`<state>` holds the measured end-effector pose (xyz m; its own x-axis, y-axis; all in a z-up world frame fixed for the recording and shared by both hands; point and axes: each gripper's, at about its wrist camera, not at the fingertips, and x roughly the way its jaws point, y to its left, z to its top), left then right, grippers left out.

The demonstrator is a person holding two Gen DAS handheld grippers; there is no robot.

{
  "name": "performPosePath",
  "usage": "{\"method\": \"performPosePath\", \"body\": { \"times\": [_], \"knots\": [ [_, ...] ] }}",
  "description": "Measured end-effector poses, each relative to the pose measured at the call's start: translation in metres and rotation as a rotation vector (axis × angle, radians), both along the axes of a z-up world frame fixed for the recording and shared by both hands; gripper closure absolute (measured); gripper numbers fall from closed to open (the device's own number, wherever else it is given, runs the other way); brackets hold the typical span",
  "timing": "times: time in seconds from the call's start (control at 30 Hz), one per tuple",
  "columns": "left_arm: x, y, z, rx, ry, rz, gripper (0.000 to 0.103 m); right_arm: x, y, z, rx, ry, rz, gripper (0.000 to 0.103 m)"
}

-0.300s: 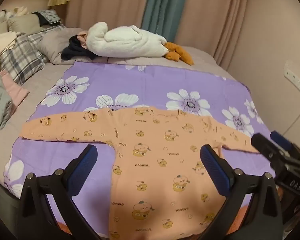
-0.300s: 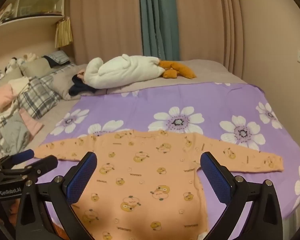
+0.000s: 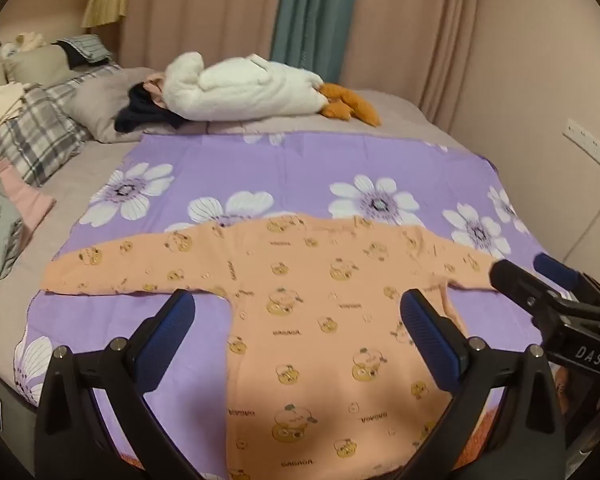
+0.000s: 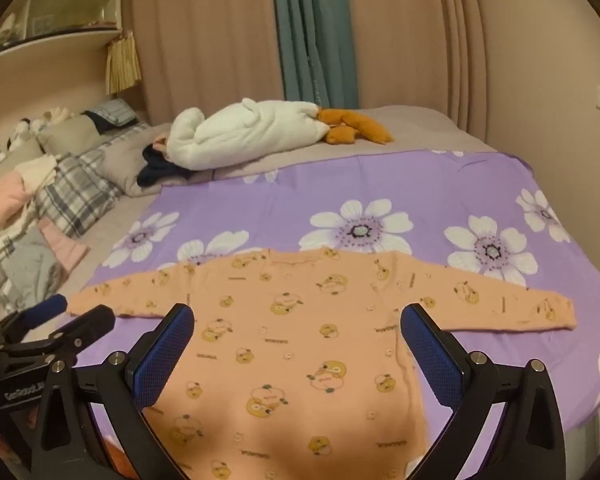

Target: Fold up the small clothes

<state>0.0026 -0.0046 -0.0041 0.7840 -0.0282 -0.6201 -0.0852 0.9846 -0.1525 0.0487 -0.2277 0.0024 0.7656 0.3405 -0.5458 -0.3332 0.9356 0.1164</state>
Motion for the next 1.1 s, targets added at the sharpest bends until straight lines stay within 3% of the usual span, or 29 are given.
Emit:
{"method": "performPosePath", "body": {
  "times": [0.17,0.4,1.1],
  "knots": [
    [0.003,-0.002,-0.002,0.002,0.031,-0.004,0.000,0.001,0.004,-0.004,0.000,0.025,-0.024,0.001],
    [0.012,0.006,-0.003,-0.110,0.070,-0.020,0.000,0.008,0.002,-0.010,-0.014,0.060,-0.067,0.001],
    [0.010,0.007,-0.016,-0.074,0.086,-0.029,0.000,0.009,-0.004,-0.011,-0.007,0.060,-0.086,0.001]
  ]
}}
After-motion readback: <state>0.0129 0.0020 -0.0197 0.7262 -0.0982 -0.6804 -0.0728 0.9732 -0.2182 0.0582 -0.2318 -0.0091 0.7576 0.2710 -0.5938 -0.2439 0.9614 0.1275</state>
